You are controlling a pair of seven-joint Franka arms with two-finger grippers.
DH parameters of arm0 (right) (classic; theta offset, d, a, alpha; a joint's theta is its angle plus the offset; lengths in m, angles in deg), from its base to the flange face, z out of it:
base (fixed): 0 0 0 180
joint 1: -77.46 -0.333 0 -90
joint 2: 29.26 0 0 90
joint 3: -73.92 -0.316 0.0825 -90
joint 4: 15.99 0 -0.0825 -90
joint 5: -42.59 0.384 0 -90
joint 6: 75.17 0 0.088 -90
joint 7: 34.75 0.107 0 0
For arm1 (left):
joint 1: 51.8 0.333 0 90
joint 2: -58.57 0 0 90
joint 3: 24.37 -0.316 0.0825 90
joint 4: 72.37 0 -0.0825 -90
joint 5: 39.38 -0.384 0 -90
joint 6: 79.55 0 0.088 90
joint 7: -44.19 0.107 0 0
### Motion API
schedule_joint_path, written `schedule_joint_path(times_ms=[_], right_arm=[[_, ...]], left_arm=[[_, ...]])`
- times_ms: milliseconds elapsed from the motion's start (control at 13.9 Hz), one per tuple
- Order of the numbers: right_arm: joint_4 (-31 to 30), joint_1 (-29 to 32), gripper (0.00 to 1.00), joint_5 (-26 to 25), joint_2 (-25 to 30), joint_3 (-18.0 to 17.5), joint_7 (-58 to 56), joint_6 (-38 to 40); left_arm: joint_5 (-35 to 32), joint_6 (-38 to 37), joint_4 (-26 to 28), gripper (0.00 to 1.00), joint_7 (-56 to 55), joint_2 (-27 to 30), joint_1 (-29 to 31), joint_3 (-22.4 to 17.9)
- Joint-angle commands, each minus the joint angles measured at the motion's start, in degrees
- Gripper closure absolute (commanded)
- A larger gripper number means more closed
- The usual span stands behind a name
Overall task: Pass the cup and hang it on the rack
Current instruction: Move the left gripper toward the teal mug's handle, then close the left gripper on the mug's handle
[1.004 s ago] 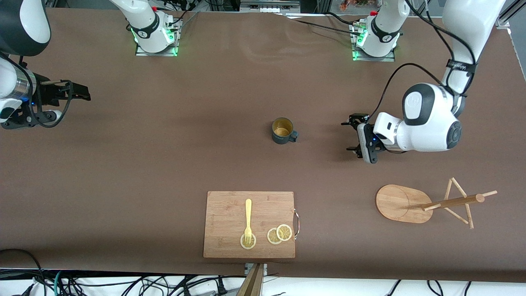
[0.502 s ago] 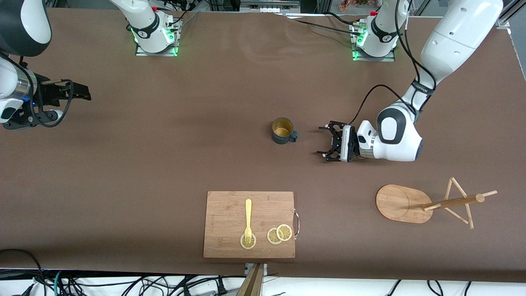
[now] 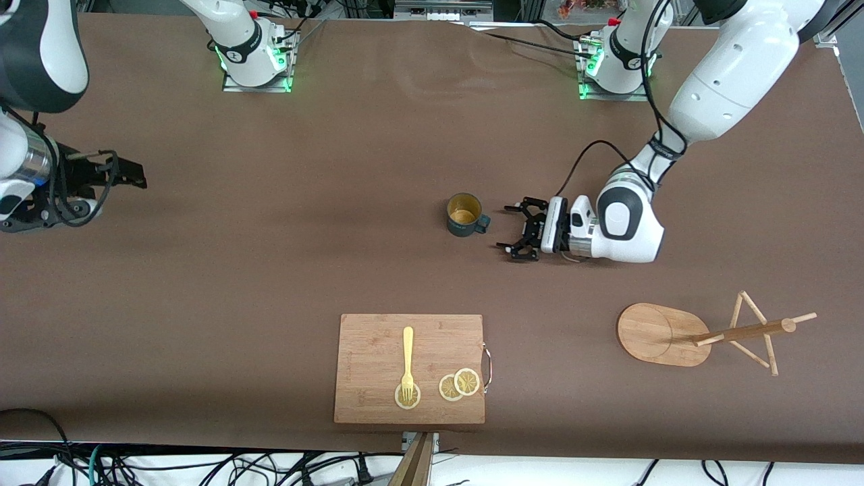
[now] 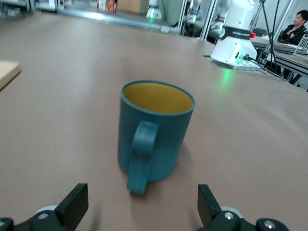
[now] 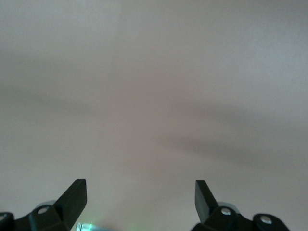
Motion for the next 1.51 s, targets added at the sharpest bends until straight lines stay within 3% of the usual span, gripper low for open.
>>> schedule_joint_path(times_ms=[0,573,717,860,1004,1075,1219,1434], right_arm=[[2.12,0.82,0.01,-0.70,-2.93,-0.93,-0.66,-3.39],[4.15,0.82,0.01,-0.52,-3.20,-1.11,-0.83,-1.12],[4.32,0.82,0.01,-0.61,-2.76,-1.11,-0.74,0.02],[4.67,0.82,0.01,-0.61,-2.76,-1.11,-0.57,1.61],[5.28,0.99,0.01,-0.87,-1.63,-0.67,-0.74,1.96],[5.29,0.99,0.01,-1.14,-0.48,-0.32,-0.66,3.53],[7.38,0.99,0.00,-1.58,-0.30,2.48,-0.66,7.13],[8.45,1.26,0.01,-0.70,-1.00,6.18,-0.48,6.97]], left_arm=[[4.38,0.22,-2.42,0.00,7.79,-3.45,-1.98,0.10],[4.83,-1.27,-1.72,0.00,8.15,-3.45,-2.33,0.98],[4.56,-1.71,-1.63,0.21,8.24,-3.45,-2.16,0.98],[4.30,-1.80,-1.63,0.52,9.46,-3.45,-1.89,0.98],[4.30,-1.80,-1.72,0.76,11.75,-3.45,-1.72,0.98],[4.30,-1.80,-1.63,0.80,12.71,-3.37,-1.63,0.98],[4.21,-3.11,-1.72,1.00,13.95,-3.28,-0.84,0.90],[4.21,-3.38,-0.93,1.00,14.83,-2.40,0.47,0.90]])
